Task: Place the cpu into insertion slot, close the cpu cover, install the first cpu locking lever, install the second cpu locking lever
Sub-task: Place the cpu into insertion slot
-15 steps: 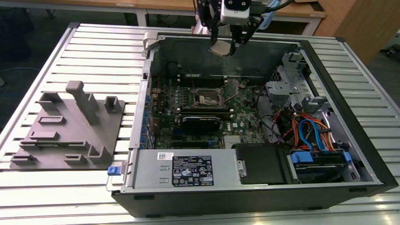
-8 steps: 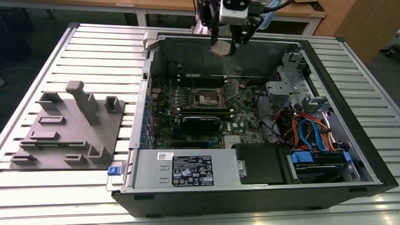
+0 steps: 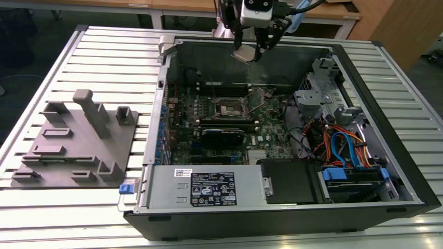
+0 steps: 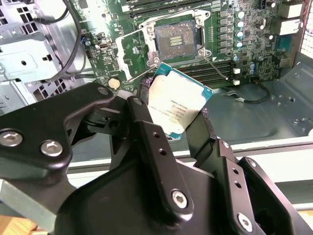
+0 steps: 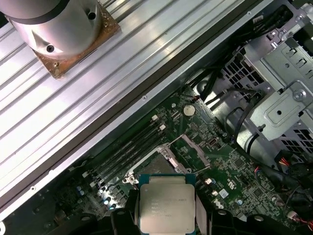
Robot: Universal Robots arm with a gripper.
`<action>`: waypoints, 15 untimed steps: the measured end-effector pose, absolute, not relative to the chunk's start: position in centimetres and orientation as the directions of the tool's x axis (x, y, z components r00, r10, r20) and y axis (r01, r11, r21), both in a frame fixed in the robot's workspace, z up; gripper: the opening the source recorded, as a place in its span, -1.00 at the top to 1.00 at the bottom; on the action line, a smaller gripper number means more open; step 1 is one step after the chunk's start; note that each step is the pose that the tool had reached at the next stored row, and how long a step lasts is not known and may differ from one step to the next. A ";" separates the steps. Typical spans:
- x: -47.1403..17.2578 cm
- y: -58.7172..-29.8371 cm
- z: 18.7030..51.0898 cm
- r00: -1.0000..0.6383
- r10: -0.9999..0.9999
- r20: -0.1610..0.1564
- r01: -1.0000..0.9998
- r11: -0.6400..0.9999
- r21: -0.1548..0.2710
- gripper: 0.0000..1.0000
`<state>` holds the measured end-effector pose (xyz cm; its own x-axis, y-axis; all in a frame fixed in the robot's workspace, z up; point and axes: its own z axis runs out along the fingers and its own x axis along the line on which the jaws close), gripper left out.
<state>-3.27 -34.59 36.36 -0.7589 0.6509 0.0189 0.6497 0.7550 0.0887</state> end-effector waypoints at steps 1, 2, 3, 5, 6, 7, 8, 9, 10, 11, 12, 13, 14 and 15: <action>-3.3 -34.6 36.4 -0.757 0.653 0.019 0.652 0.753 0.089 -0.08; -3.3 -34.6 36.4 -0.755 0.656 0.019 0.654 0.751 0.089 -0.08; -3.3 -34.6 36.4 -0.753 0.658 0.019 0.657 0.749 0.089 -0.08; -3.3 -34.6 36.4 -0.749 0.663 0.019 0.661 0.745 0.089 -0.08; -3.3 -34.6 36.4 -0.747 0.664 0.019 0.663 0.743 0.089 -0.08; -3.3 -34.6 36.4 -0.746 0.666 0.019 0.665 0.742 0.089 -0.08; -3.3 -34.6 36.4 -0.744 0.667 0.019 0.666 0.741 0.089 -0.08; -3.3 -34.6 36.4 -0.743 0.669 0.019 0.668 0.739 0.089 -0.08; -3.3 -34.6 36.4 -0.742 0.670 0.019 0.669 0.738 0.089 -0.08; -3.3 -34.6 36.4 -0.741 0.671 0.019 0.670 0.737 0.089 -0.08; -3.3 -34.6 36.4 -0.741 0.671 0.019 0.670 0.737 0.089 -0.08; -3.3 -34.6 36.4 -0.741 0.671 0.019 0.670 0.737 0.089 -0.08; -3.3 -34.6 36.4 -0.741 0.672 0.019 0.670 0.737 0.089 -0.08; -3.3 -34.6 36.4 -0.741 0.672 0.019 0.670 0.737 0.089 -0.08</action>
